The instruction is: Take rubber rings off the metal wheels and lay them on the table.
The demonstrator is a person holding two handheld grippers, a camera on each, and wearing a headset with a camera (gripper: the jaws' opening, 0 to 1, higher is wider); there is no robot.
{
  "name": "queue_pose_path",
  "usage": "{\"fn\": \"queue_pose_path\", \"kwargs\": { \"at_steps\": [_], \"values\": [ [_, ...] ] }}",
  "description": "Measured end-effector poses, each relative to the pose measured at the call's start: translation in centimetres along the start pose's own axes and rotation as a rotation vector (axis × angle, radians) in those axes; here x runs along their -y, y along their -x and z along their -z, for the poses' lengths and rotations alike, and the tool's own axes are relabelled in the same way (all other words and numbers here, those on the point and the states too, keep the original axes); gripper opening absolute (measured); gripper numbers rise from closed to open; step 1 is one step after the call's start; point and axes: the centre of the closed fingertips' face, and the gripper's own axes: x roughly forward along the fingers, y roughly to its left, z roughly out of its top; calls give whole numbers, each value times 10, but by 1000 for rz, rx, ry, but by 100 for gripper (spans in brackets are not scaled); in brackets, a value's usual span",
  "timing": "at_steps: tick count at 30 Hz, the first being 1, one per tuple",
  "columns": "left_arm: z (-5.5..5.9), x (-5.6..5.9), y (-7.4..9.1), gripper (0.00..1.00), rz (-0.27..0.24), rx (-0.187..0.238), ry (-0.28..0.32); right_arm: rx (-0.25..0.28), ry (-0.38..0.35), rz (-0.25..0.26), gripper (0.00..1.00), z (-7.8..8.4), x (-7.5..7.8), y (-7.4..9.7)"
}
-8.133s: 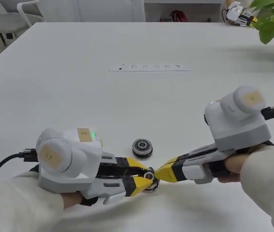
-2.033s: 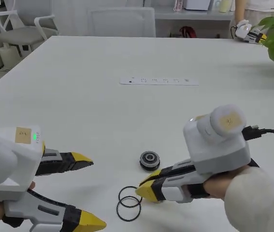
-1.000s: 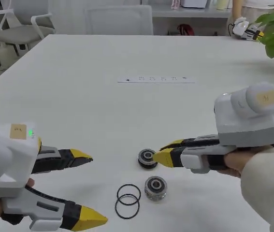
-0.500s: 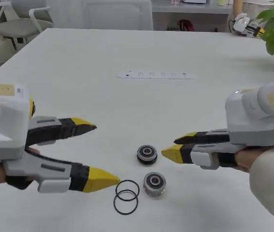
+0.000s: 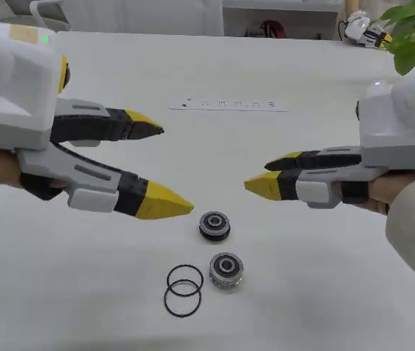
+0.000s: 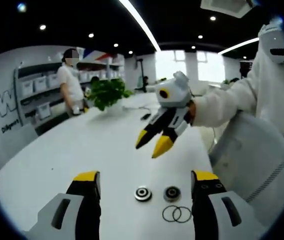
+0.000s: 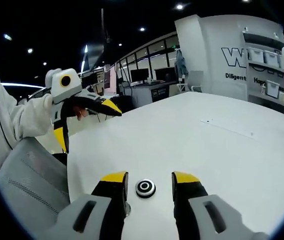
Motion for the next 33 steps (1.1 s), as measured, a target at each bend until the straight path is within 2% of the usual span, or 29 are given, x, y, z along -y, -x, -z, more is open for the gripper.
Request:
{"fn": "queue_pose_path", "kwargs": {
  "at_steps": [1,4,8,14,18,19,21,24,27,29,33],
  "values": [
    [-2,-1,-1,75,2,1,-2,10,-9,-16,33,-3,-1,0],
    [-13,-12,-7,74,-1,8,-14,26,-18,-11,33,-11,5,2],
    [-29,-15,-20,72,23,44,-36,61,-30,-5,33,-28,14,3],
    [-34,-29,-36,68,1,50,-46,145,-42,44,34,-55,33,5],
    [-23,-25,-43,66,3,65,-32,165,-73,49,35,-51,40,5],
    [-17,-22,-46,65,7,65,-31,165,-79,47,35,-48,40,4],
    [-5,-15,-49,63,28,42,-42,160,-88,38,35,-40,39,2],
    [11,-12,-52,62,39,2,-50,134,-100,15,35,-24,35,-5],
    [19,-15,-55,60,27,19,-28,109,-98,-19,34,-11,30,-13],
    [26,-15,-57,56,25,17,-11,102,-108,-43,34,-5,26,-19],
    [37,-14,-64,52,15,13,-11,57,-79,-67,34,11,19,-26]
  ]
}}
